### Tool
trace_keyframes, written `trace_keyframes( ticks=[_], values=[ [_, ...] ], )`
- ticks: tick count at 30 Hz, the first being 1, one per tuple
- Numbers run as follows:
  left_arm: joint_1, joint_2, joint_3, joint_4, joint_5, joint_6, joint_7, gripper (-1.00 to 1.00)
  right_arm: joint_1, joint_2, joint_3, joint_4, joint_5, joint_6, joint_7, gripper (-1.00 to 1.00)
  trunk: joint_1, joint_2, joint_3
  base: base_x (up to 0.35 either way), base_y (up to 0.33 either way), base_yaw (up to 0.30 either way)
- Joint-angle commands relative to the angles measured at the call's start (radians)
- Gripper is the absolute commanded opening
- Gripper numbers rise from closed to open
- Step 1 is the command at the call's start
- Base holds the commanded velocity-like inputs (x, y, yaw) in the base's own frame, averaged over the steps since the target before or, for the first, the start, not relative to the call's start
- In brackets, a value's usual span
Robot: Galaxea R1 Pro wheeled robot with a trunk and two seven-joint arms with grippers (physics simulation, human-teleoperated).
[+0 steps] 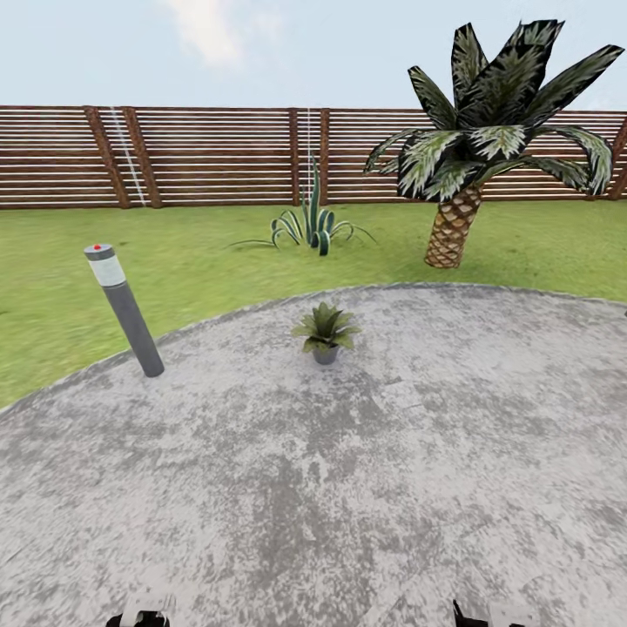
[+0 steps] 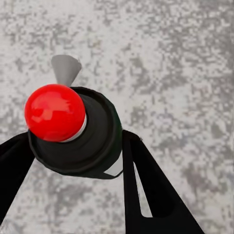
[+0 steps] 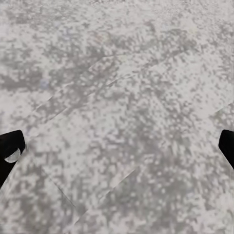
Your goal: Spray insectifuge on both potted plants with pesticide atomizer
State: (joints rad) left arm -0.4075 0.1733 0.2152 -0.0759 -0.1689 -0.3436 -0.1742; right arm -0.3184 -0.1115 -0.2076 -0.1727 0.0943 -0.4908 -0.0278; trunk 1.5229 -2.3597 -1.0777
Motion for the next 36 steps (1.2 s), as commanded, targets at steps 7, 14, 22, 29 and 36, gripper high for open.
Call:
trace_keyframes(
  ticks=[7, 14, 22, 29, 36],
  values=[
    [-0.001, 0.000, 0.009, 0.001, -0.009, -0.003, -0.004, -1.00, -0.001, 0.003, -0.006, 0.001, 0.010, -0.003, -0.001, 1.00, 0.000, 0.000, -0.001, 0.340, 0.127, 0.000],
    [-0.001, 0.000, 0.010, 0.001, -0.009, -0.003, -0.004, -1.00, -0.001, 0.004, -0.006, 0.001, 0.010, -0.003, -0.002, 1.00, 0.000, 0.000, -0.001, 0.340, 0.138, -0.111],
    [-0.001, 0.000, 0.010, 0.001, -0.009, -0.003, -0.004, -1.00, -0.001, 0.004, -0.006, 0.001, 0.010, -0.003, -0.001, 1.00, 0.000, 0.000, -0.001, 0.315, 0.188, -0.282],
    [-0.001, 0.000, 0.010, 0.001, -0.009, -0.003, -0.004, -1.00, -0.001, 0.006, -0.006, 0.001, 0.010, -0.003, -0.001, 1.00, 0.000, 0.000, -0.001, 0.298, 0.216, -0.291],
    [-0.001, 0.000, 0.010, 0.001, -0.009, -0.003, -0.004, -1.00, -0.001, 0.006, -0.006, 0.001, 0.010, -0.003, -0.001, 1.00, 0.000, 0.000, -0.001, 0.298, 0.217, -0.291]
  ],
)
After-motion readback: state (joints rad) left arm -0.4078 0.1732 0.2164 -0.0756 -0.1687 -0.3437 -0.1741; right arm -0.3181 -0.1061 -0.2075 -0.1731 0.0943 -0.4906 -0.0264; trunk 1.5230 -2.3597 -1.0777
